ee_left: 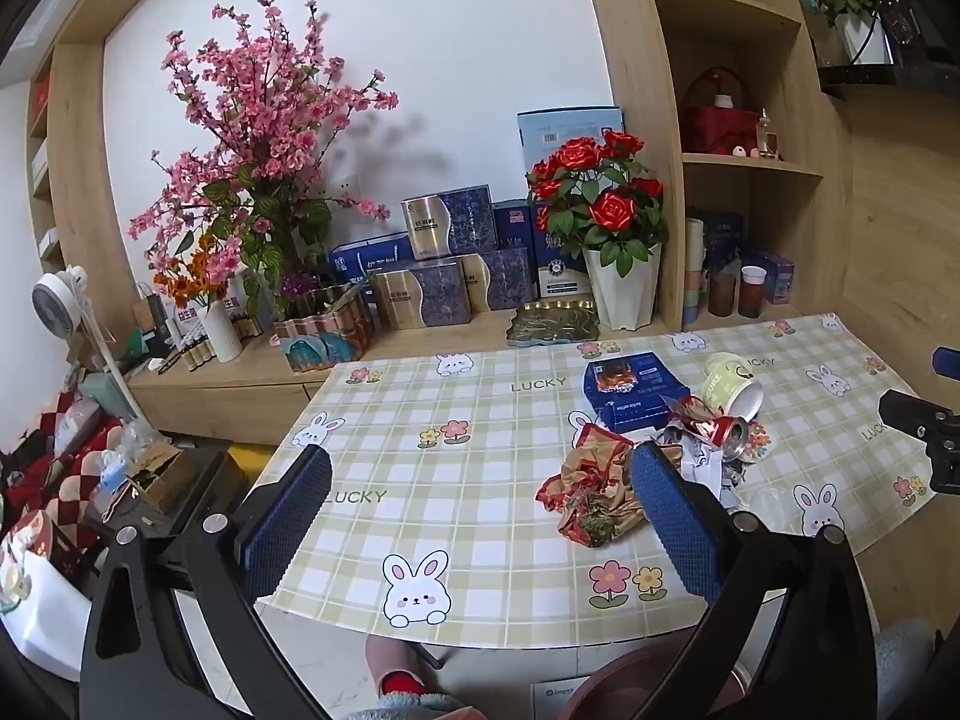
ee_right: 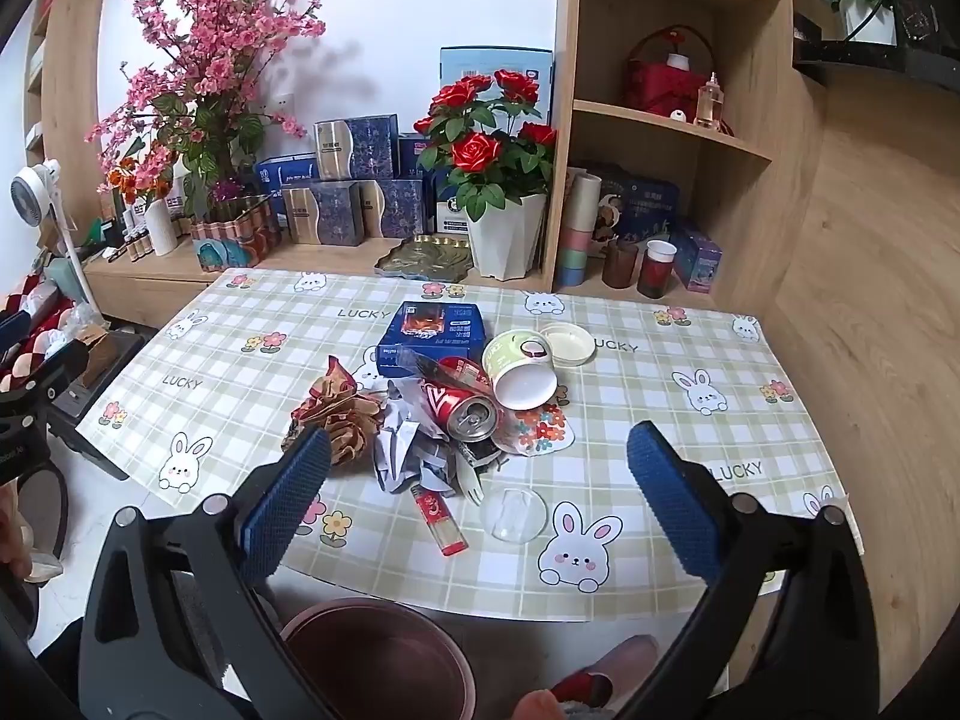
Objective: Collect trash
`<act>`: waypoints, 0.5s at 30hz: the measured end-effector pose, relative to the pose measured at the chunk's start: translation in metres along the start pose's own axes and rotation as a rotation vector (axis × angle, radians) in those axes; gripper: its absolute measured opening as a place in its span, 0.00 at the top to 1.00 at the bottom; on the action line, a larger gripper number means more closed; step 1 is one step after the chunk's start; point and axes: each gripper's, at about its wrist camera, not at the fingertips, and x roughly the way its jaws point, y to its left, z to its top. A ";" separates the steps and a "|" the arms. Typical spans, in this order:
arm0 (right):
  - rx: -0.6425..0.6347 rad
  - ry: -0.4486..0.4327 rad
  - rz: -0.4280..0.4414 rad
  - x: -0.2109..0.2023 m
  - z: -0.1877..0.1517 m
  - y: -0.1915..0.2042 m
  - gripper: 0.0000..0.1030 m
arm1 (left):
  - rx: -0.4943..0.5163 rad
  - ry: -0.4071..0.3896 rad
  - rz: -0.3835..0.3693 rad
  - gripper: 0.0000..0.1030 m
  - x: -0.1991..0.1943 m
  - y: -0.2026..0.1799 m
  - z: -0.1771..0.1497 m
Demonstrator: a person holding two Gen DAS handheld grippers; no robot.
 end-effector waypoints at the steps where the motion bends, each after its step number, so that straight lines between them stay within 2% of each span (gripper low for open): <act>1: 0.001 -0.001 -0.001 0.000 0.000 0.000 0.05 | -0.002 0.001 -0.001 0.05 0.000 0.000 0.000; 15: -0.002 -0.001 0.001 0.002 -0.001 -0.001 0.05 | -0.002 0.005 -0.005 0.05 0.000 0.001 0.000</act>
